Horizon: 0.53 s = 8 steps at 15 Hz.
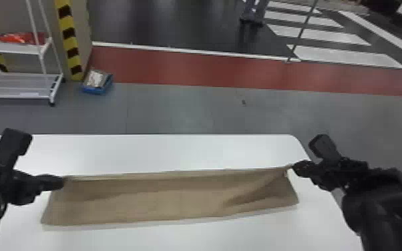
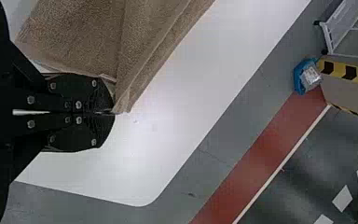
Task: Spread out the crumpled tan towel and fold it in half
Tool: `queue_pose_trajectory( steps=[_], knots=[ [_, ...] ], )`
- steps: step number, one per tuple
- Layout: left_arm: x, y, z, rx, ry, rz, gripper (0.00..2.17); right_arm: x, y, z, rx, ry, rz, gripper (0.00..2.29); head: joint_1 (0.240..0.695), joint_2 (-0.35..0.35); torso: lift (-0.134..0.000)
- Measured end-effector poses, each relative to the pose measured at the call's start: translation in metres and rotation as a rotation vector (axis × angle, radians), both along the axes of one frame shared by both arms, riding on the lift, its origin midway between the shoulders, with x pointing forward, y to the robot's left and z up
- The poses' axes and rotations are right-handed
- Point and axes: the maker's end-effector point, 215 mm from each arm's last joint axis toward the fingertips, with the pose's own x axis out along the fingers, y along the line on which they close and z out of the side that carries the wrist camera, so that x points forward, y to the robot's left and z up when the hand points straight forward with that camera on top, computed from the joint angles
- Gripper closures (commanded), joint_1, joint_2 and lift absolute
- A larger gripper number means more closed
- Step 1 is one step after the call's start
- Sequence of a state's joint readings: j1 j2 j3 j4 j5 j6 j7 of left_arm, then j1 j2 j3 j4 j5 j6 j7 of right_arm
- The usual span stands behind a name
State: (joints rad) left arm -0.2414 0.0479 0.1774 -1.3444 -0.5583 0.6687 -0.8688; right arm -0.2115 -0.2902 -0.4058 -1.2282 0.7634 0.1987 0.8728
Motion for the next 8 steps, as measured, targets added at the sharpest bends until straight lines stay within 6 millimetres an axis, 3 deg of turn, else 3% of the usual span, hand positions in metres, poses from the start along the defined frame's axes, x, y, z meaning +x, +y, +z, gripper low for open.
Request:
queue_pose_trajectory(
  steps=[8],
  knots=[
    [0.008, -0.003, -0.011, 0.027, 0.023, -0.002, 1.62, 0.014, 0.001, -0.003, -0.008, 0.018, -0.014, 1.29, 0.695, -0.220, 0.000]
  ],
)
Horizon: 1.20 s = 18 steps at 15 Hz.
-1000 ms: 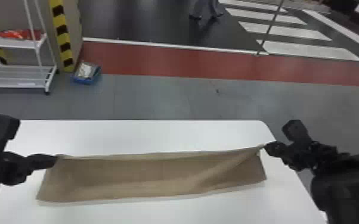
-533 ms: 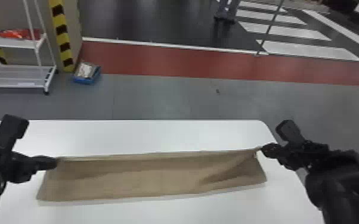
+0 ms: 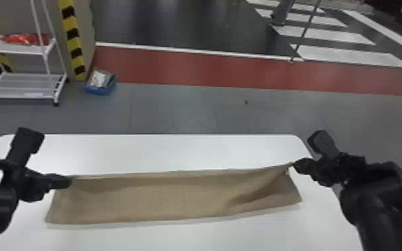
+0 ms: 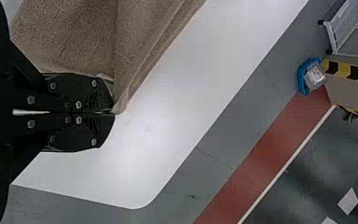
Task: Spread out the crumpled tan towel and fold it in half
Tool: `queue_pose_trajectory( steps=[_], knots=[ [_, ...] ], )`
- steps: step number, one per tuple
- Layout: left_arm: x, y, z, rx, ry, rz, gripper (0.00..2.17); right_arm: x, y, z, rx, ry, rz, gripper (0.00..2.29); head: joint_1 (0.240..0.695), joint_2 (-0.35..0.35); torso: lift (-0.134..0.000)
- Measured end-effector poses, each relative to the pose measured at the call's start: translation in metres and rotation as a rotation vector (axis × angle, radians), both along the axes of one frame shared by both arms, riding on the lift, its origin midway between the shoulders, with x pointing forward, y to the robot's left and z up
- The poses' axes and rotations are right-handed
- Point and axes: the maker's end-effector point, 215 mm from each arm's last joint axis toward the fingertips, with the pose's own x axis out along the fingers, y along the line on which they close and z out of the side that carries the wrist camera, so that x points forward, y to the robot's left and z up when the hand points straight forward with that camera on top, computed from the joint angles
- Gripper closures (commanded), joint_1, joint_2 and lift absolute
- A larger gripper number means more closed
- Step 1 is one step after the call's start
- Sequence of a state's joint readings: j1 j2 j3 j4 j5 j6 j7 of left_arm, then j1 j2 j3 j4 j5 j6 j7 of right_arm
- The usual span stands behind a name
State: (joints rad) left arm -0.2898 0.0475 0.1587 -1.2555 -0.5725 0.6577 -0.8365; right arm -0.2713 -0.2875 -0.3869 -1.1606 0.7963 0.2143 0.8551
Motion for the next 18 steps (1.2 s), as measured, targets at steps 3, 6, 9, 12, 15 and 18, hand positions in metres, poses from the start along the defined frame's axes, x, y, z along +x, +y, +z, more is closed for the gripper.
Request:
queue_pose_trajectory(
  steps=[3, 6, 9, 12, 15, 18],
  knots=[
    [0.001, -0.001, -0.006, 0.018, 0.000, -0.002, 1.62, -0.001, -0.005, -0.022, -0.053, 0.046, -0.013, 1.29, 0.695, -0.229, 0.000],
    [0.005, 0.001, -0.009, 0.048, -0.015, 0.013, 1.62, 0.001, -0.016, -0.033, -0.082, 0.062, -0.050, 1.25, 0.695, -0.233, 0.000],
    [0.011, 0.002, -0.009, 0.054, -0.024, 0.022, 1.63, 0.003, -0.019, -0.038, -0.106, 0.065, -0.078, 1.25, 0.695, -0.236, 0.000],
    [0.014, 0.002, -0.007, 0.056, -0.034, 0.027, 1.62, 0.006, -0.022, -0.036, -0.093, 0.046, -0.113, 0.43, 0.695, -0.235, 0.000],
    [0.018, -0.003, -0.004, 0.057, -0.054, 0.023, 1.62, 0.011, -0.032, -0.032, -0.088, -0.020, -0.208, 0.02, 0.695, -0.246, 0.000],
    [0.022, -0.009, -0.001, 0.054, -0.071, 0.009, 1.62, 0.020, -0.032, -0.021, -0.034, -0.095, -0.263, 0.04, 0.695, -0.251, 0.000]
  ],
)
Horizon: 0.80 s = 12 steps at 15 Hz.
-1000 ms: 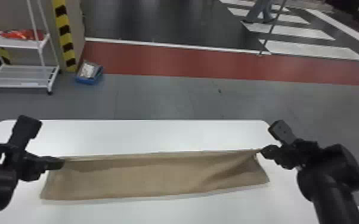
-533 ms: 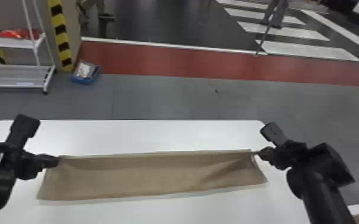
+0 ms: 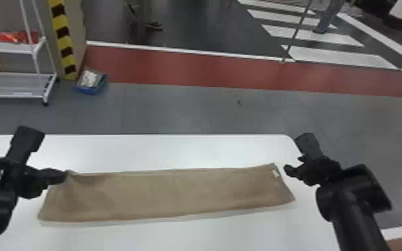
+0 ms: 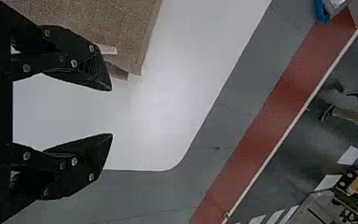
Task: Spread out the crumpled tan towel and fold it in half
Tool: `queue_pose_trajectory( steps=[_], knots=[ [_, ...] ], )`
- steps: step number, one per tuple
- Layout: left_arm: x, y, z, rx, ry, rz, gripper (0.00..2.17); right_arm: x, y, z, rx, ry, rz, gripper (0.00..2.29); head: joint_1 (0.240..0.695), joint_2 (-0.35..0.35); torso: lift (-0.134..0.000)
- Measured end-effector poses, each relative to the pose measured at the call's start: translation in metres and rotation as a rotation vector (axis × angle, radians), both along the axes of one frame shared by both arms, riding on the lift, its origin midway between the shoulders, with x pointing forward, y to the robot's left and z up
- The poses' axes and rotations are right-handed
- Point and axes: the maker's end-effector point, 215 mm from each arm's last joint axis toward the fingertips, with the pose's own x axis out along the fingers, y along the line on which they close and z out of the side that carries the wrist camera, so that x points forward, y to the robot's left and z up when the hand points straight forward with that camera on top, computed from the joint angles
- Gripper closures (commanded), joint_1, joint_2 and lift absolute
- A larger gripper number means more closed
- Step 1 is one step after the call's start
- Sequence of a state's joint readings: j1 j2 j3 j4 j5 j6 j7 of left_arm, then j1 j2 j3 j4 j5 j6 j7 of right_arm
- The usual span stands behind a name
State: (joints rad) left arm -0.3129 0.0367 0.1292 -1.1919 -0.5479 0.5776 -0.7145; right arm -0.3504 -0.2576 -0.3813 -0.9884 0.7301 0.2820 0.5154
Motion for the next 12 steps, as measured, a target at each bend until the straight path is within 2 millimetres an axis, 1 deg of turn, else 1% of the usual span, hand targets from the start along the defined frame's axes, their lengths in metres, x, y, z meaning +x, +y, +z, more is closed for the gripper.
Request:
queue_pose_trajectory(
  steps=[1, 2, 3, 4, 9, 12],
  knots=[
    [0.0005, -0.0003, 0.0003, 0.001, -0.004, -0.001, 1.45, 0.0005, 0.0004, 0.0015, 0.004, -0.008, -0.002, 0.04, 0.695, -0.251, 0.000],
    [0.0002, -0.0002, -0.0004, 0.002, -0.008, -0.001, 0.80, -0.0003, 0.0009, 0.0012, 0.005, -0.009, -0.002, 0.04, 0.695, -0.251, 0.000],
    [0.0000, 0.0003, -0.0006, 0.004, -0.016, 0.001, 0.04, -0.0012, 0.0009, 0.0007, 0.006, -0.009, -0.002, 0.04, 0.695, -0.250, 0.000],
    [0.0006, 0.0011, -0.0001, 0.007, -0.029, 0.006, 0.00, -0.0020, 0.0010, 0.0000, 0.006, -0.007, -0.001, 0.04, 0.695, -0.250, 0.000],
    [-0.0019, 0.0028, -0.0029, 0.010, -0.039, 0.024, 0.03, -0.0033, 0.0029, -0.0017, 0.016, -0.002, 0.005, 0.04, 0.695, -0.247, 0.000],
    [-0.0020, 0.0040, 0.0007, 0.011, -0.044, 0.030, 0.03, -0.0057, 0.0061, -0.0044, 0.052, -0.004, 0.000, 0.04, 0.695, -0.245, 0.000]
  ],
)
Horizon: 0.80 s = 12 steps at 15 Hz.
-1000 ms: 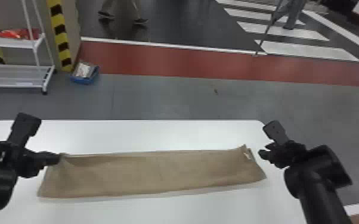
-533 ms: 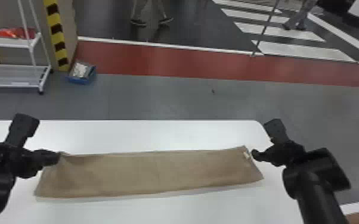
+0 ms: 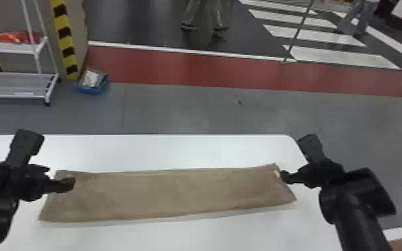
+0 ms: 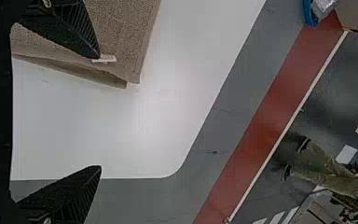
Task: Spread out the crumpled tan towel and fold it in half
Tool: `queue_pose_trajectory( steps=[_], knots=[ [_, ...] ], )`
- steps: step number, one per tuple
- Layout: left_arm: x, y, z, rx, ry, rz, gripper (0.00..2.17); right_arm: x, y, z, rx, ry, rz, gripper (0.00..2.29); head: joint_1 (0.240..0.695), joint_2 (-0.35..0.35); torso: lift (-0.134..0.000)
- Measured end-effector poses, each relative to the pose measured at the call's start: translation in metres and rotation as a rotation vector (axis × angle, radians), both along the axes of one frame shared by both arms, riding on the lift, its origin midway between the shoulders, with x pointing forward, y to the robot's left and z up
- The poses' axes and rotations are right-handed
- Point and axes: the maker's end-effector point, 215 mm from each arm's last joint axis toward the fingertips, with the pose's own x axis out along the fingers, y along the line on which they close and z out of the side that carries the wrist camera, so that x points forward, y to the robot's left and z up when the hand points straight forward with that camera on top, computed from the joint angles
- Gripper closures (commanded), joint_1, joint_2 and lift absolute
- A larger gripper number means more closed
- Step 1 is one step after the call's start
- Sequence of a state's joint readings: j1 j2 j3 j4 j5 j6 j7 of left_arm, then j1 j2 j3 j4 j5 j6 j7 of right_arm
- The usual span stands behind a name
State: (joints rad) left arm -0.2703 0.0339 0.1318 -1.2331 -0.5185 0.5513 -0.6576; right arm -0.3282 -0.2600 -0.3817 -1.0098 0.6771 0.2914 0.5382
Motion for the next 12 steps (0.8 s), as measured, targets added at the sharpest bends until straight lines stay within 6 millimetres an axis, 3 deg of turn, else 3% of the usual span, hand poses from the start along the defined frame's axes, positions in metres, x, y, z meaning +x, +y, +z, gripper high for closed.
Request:
queue_pose_trajectory(
  steps=[3, 8, 12],
  knots=[
    [-0.002, 0.004, 0.002, 0.008, -0.005, 0.015, 0.03, -0.008, -0.002, -0.006, 0.019, 0.008, -0.006, 0.04, 0.695, -0.243, 0.000],
    [-0.030, 0.013, 0.001, -0.056, 0.007, 0.057, 0.03, -0.029, -0.014, -0.013, 0.205, 0.026, -0.085, 0.04, 0.695, -0.255, 0.000],
    [-0.052, 0.019, -0.011, -0.078, 0.040, 0.085, 0.03, -0.038, -0.018, -0.019, 0.248, 0.041, -0.119, 0.04, 0.695, -0.263, 0.000]
  ],
)
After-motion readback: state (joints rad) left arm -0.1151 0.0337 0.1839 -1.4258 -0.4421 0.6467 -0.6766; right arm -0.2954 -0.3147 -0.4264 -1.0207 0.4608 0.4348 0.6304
